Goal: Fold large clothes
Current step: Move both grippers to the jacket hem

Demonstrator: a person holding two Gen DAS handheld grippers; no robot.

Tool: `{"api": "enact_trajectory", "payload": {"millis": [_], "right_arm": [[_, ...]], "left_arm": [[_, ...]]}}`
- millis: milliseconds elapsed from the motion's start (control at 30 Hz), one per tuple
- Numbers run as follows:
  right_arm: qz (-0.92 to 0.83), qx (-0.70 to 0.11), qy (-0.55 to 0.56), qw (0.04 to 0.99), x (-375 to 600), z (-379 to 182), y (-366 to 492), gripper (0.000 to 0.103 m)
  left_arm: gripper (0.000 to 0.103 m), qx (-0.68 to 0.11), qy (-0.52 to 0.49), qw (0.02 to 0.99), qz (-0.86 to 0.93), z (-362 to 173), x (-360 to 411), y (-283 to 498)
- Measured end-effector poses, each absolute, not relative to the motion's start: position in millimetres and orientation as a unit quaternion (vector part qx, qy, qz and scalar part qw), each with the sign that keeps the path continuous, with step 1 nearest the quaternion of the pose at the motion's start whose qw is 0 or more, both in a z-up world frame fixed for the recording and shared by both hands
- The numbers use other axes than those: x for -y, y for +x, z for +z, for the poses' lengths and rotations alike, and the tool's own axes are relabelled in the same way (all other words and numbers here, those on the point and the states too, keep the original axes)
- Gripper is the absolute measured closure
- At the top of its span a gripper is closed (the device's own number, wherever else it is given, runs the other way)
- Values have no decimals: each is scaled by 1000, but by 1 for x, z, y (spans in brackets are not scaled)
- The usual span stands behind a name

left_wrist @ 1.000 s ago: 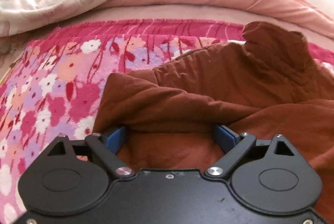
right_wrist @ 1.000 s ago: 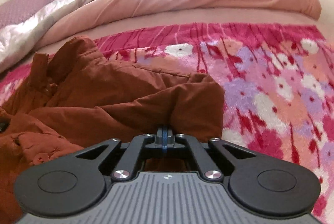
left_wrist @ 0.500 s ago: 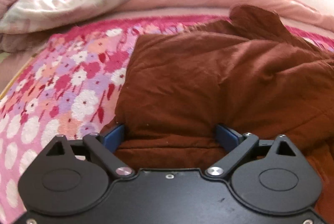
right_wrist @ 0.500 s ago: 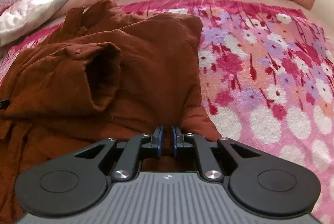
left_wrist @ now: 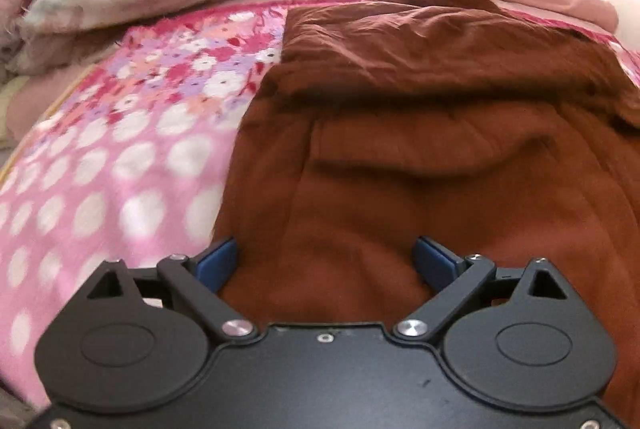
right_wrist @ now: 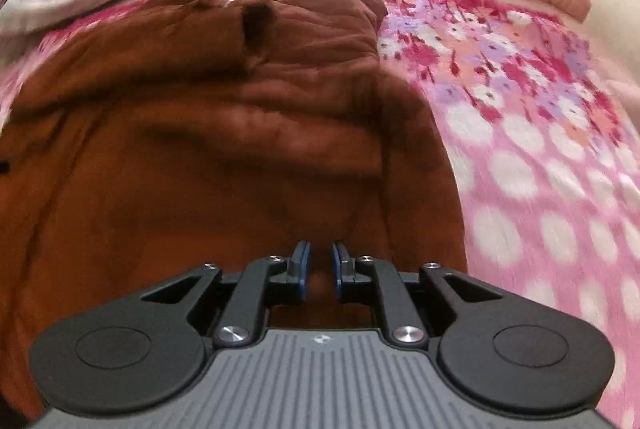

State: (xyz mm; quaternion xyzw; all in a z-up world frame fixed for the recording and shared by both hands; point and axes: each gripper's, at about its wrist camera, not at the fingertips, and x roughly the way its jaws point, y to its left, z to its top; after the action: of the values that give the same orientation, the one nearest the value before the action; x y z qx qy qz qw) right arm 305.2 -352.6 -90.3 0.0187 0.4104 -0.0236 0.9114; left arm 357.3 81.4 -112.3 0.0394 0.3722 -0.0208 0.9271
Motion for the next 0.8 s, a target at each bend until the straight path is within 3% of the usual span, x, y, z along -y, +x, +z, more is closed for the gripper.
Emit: {"api": "enact_trajectory", "payload": {"millis": [233,433,467,533,567,600,800], "right_arm": [[-49,-365,51,928,342,-101,219,87],[-56,-329,60,941,341,-102,213,85],[-51,-327,50,942,340,-98,207,81],[-44,-315,42,947,340,-88,189,64],[-49,-308,42,949,342,-85,182,36],[-58,-296,43,952,345,-82,173,20],[-92,-291,99,947,382,-83,152,25]], "left_arm": [[5,-328,20,944,-5,-128,-88,282],[6,-315,18,949,0,-119,-94,261],[6,-311,17,950,3,-112,-100,254],[6,-301,3,954,16,-103,-119,237],[6,-302,-9,953,29,-101,-132,231],[6,-305,-19,952,34,-99,-140,230],[7,-350,-210,913,-33,-111,-194,228]]}}
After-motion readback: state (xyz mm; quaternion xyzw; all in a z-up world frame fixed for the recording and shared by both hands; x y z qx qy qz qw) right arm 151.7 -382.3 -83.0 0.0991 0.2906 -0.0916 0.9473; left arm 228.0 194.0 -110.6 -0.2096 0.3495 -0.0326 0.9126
